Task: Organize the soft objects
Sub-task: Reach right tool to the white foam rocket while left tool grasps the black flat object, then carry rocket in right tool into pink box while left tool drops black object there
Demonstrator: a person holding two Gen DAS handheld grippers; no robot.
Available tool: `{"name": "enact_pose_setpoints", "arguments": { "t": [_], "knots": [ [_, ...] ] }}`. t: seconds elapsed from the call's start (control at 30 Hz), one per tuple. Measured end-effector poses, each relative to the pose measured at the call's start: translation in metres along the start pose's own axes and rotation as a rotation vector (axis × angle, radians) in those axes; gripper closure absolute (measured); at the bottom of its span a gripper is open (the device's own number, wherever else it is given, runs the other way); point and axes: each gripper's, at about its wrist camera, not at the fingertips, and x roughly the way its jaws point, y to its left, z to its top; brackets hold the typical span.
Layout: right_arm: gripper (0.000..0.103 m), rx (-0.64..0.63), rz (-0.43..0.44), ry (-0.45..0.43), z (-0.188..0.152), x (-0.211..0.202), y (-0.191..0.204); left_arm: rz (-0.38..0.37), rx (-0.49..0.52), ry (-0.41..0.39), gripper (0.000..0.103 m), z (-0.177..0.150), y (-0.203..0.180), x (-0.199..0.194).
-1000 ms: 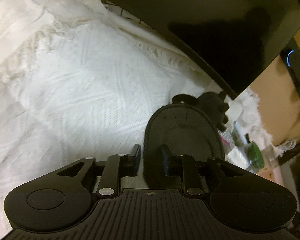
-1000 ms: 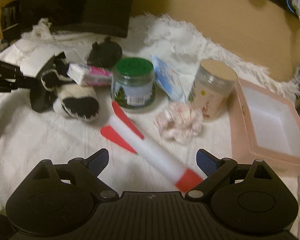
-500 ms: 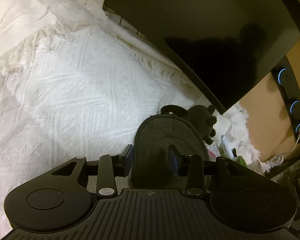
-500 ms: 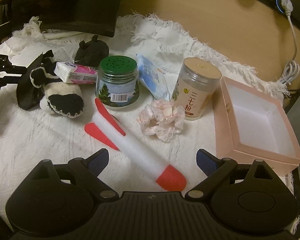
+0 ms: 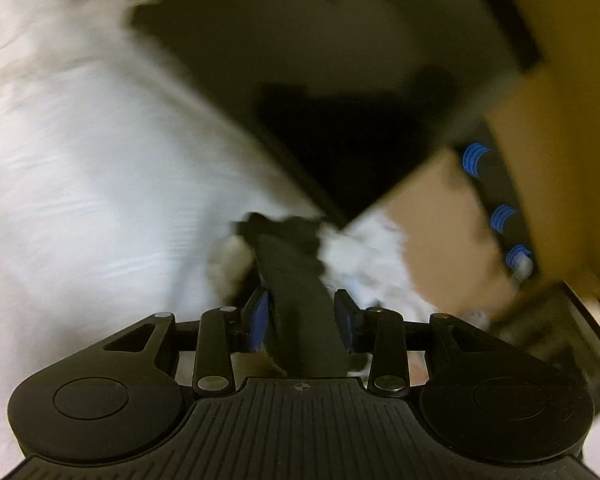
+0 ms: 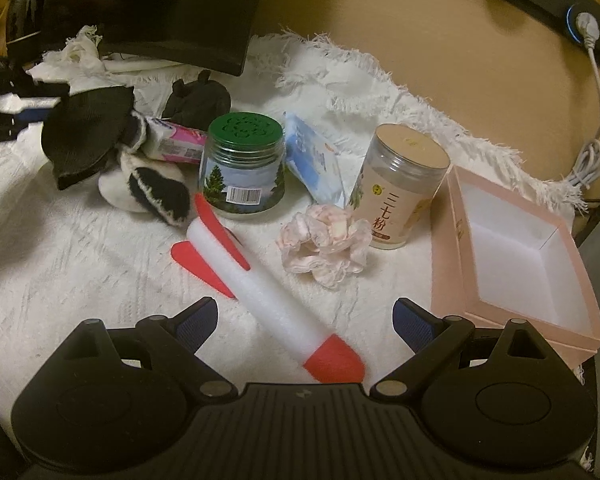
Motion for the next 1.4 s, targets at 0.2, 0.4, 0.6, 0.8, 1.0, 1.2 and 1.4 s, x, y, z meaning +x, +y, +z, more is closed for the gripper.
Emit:
{"name": "enact_pose_setpoints", "arguments": {
  "t": [0.2, 0.4, 0.6, 0.8, 1.0, 1.2, 1.4],
  "knots": [
    [0.008, -0.040, 0.024, 0.009, 0.001, 0.007, -0.003, 0.060, 0.032, 0.079, 0.060, -0.003, -0.010, 0.028],
    [0.012, -0.124, 0.077, 0.060, 0.008, 0.035, -0.001, 0.018, 0.041, 0.172, 0.065, -0.018, -0.023, 0.063],
    [0.042, -0.137, 0.146, 0.138, 0.013, 0.064, 0.001, 0.071, 0.093, 0.148, 0.076, -0.022, -0.047, 0.065],
    [0.069, -0.208, 0.195, 0.135, 0.026, 0.053, 0.019, 0.124, 0.172, 0.150, 0.076, -0.018, -0.067, 0.055],
    [0.076, -0.160, 0.238, 0.042, 0.056, 0.002, -0.003, 0.092, 0.247, 0.152, 0.076, 0.001, -0.102, 0.048],
    [0.076, 0.088, 0.222, -0.088, 0.110, -0.051, -0.093, -0.041, 0.364, 0.119, 0.076, 0.032, -0.173, 0.069],
    [0.076, 0.234, 0.008, -0.145, 0.118, -0.083, -0.183, -0.204, 0.416, 0.211, 0.076, 0.017, -0.249, 0.131]
  ]
}}
